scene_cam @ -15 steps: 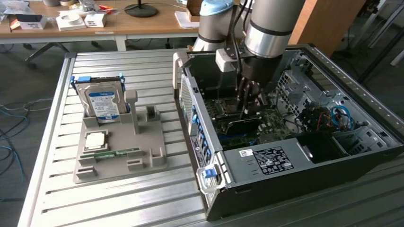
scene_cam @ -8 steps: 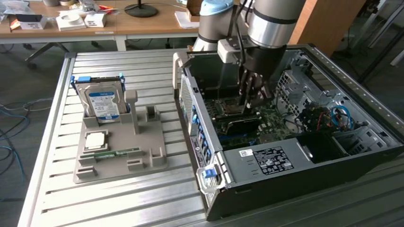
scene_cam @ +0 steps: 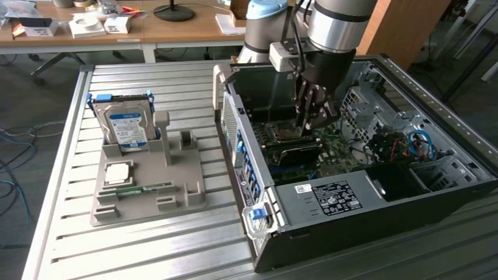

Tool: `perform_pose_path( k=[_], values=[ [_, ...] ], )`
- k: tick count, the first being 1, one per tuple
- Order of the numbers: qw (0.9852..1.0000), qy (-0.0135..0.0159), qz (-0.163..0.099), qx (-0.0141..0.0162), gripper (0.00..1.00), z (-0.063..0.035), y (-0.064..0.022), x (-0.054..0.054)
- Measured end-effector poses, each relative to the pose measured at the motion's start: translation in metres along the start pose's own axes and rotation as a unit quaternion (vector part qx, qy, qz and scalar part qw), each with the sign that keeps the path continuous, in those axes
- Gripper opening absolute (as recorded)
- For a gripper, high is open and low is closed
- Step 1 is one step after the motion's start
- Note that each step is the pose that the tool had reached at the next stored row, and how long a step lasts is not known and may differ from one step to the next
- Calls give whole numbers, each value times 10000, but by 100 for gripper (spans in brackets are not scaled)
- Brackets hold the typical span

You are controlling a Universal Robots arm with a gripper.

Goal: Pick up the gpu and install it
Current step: 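Press down on the gpu until it lock into place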

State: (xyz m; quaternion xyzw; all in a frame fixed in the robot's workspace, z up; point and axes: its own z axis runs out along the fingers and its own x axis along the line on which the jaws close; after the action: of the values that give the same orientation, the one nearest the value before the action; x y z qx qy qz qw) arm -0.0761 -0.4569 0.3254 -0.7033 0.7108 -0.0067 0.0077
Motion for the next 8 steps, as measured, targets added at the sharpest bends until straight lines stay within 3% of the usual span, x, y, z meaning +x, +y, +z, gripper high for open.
perform_pose_path(
  k=[8],
  values=[
    [10000, 0, 0, 0, 33, 0, 0, 0]
  ],
)
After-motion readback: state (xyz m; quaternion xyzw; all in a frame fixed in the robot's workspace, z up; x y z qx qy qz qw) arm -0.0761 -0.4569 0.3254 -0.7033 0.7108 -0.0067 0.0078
